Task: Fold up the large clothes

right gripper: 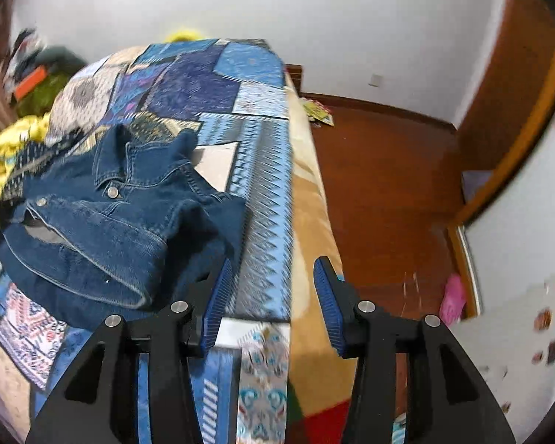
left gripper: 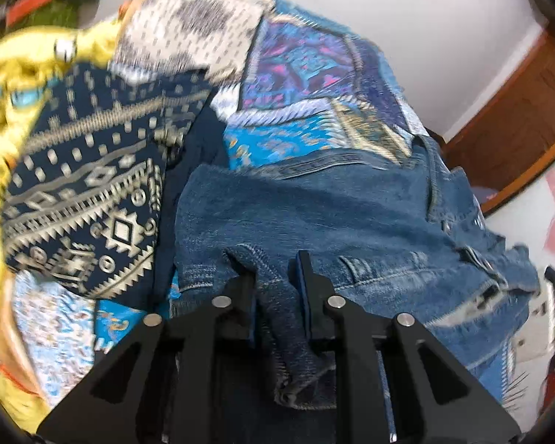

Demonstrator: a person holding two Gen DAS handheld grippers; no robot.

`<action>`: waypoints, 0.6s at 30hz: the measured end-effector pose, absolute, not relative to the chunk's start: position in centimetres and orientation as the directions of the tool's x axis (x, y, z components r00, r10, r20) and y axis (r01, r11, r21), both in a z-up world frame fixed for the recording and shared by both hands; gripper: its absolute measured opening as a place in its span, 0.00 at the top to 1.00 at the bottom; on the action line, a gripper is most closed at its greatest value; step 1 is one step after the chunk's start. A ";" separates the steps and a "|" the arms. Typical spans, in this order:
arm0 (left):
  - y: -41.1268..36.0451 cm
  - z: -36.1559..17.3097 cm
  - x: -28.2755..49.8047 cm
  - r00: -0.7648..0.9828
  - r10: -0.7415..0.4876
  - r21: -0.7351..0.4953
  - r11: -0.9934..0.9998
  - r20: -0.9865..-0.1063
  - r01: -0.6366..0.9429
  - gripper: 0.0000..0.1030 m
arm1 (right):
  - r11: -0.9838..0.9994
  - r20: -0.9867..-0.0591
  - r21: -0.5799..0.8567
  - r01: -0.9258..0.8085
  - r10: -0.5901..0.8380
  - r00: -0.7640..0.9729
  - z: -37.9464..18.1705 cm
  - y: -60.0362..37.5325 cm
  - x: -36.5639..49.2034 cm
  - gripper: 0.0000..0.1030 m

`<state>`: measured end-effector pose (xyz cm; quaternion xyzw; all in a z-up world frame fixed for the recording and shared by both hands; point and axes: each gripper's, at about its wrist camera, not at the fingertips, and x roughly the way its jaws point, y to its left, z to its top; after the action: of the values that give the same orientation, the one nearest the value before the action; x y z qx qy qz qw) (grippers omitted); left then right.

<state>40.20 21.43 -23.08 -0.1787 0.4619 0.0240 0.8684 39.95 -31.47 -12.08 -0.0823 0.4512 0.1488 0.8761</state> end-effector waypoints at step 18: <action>14.4 -20.1 32.8 0.566 0.008 -0.006 1.000 -0.825 -0.022 0.29 | 0.872 -0.788 0.095 -0.480 0.360 0.499 -16.1 -21.7 33.6 0.56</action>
<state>32.76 14.44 -20.07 -0.0076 0.4659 0.0085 0.8847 33.63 -21.72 -16.07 -0.0685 0.4373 0.2433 0.8631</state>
